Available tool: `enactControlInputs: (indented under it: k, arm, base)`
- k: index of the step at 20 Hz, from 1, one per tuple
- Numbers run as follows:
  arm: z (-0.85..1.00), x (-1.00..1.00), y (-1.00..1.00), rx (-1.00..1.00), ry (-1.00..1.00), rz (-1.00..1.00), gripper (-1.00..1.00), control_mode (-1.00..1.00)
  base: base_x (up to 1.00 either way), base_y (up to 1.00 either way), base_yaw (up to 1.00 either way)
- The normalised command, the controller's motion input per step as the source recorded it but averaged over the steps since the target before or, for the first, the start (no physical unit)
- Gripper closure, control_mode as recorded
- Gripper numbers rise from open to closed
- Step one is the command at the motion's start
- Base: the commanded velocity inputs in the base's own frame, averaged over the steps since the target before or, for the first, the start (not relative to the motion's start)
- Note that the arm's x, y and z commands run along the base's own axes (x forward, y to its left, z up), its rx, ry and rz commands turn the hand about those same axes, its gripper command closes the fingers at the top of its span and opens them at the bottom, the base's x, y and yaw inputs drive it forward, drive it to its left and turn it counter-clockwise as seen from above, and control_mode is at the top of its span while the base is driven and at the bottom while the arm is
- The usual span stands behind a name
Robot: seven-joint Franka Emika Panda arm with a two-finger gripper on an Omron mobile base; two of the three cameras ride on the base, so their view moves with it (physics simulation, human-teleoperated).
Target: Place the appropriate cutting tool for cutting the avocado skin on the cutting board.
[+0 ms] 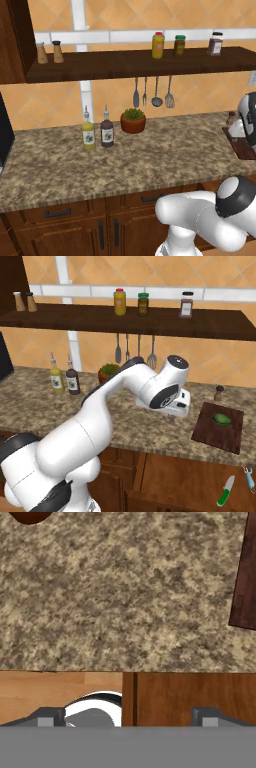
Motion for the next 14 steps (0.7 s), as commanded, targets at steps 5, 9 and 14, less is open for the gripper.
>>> enactControlInputs:
  k: [5,9,14]
  arm:
    - [-0.31,0.0,-0.38,-0.06,0.12,0.0,-1.0,-1.0]
    - [-0.34,0.0,-0.44,-0.02,0.1,0.0,-1.0,-1.0]
    - [-0.33,-0.05,-0.55,0.0,0.08,0.0,-1.0,-1.0]
  base:
    - [0.0,0.0,0.0]
    - [0.0,0.0,0.0]
    - [0.0,0.0,0.0]
